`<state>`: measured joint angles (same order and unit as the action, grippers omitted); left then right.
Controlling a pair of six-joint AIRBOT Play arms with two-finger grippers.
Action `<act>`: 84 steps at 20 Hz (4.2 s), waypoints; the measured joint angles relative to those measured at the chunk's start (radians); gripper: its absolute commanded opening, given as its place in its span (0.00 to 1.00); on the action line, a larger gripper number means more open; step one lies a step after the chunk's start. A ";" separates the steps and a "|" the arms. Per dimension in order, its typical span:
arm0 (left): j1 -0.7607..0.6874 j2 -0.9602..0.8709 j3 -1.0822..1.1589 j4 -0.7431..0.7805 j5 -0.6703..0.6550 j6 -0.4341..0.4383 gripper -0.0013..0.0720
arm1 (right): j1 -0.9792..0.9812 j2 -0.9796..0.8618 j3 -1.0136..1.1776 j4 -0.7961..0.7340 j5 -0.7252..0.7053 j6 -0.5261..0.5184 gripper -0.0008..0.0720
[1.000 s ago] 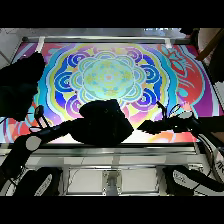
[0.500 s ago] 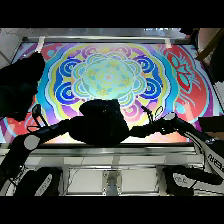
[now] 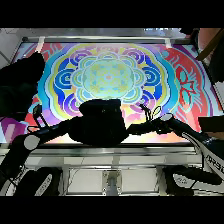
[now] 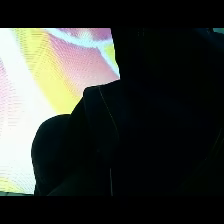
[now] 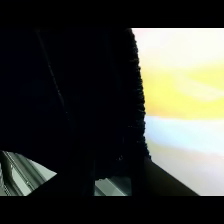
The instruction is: Fold the clothes and pants, and hang the long-sleeved shirts on hangers.
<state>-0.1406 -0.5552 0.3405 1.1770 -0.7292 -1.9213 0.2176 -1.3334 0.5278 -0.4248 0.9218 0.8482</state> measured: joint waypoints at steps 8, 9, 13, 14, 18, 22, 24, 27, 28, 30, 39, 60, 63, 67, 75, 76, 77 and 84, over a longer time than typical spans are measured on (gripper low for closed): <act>0.000 0.000 0.000 0.000 -0.002 0.000 0.04 | 0.002 0.000 0.000 -0.010 0.147 -0.086 0.53; 0.000 0.000 0.000 0.000 -0.001 0.000 0.04 | 0.003 0.000 0.000 -0.010 0.159 -0.095 0.51; 0.000 0.000 0.000 0.000 -0.001 0.000 0.04 | 0.014 0.000 0.002 0.001 0.176 -0.125 0.05; 0.001 0.000 0.000 0.000 -0.001 0.000 0.04 | 0.014 0.000 0.005 0.003 0.174 -0.131 0.05; 0.004 0.002 0.070 0.103 -0.077 0.054 0.04 | -0.019 0.010 0.065 -0.003 0.274 -0.135 0.05; 0.005 0.005 0.320 0.314 -0.323 0.087 0.04 | -0.093 0.119 0.199 -0.018 0.507 -0.036 0.05; 0.005 0.011 0.479 0.375 -0.411 0.100 0.04 | -0.114 0.235 0.309 -0.019 0.592 0.064 0.05; 0.003 0.022 0.708 0.405 -0.475 0.118 0.04 | -0.128 0.421 0.523 -0.022 0.645 0.230 0.05; 0.002 0.024 0.781 0.403 -0.487 0.125 0.04 | -0.131 0.480 0.607 -0.028 0.643 0.283 0.05; 0.002 0.027 0.895 0.376 -0.502 0.146 0.03 | -0.134 0.576 0.762 -0.051 0.603 0.369 0.05; 0.000 -0.284 1.027 0.338 -0.441 0.255 0.04 | -0.137 0.606 0.674 -0.513 0.393 0.539 0.05; 0.112 -0.644 0.988 0.341 -0.205 0.284 0.76 | -0.115 -0.005 0.550 -0.324 0.190 0.262 0.44; 0.173 -0.397 0.700 0.401 -0.350 0.237 0.76 | -0.060 0.055 0.382 -0.294 0.219 0.245 0.56; 0.235 -0.039 0.285 0.391 -0.454 0.133 0.75 | 0.061 0.086 0.230 -0.201 0.180 0.208 0.58; 0.357 0.188 0.072 0.298 -0.554 0.039 0.68 | 0.216 0.095 0.174 -0.136 0.061 0.182 0.58; 0.380 0.154 0.067 0.260 -0.558 0.076 0.69 | 0.220 0.095 0.173 -0.135 0.057 0.181 0.58; 0.402 0.112 0.064 0.211 -0.562 0.122 0.69 | 0.223 0.095 0.172 -0.133 0.053 0.180 0.58; 0.500 -0.122 0.059 -0.094 -0.572 0.432 0.04 | 0.230 0.095 0.170 -0.130 0.042 0.179 0.58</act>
<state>0.3595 -0.6777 0.3992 1.0832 -1.3010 -1.4891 0.4473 -1.2388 0.6979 -0.5549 0.9638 1.0267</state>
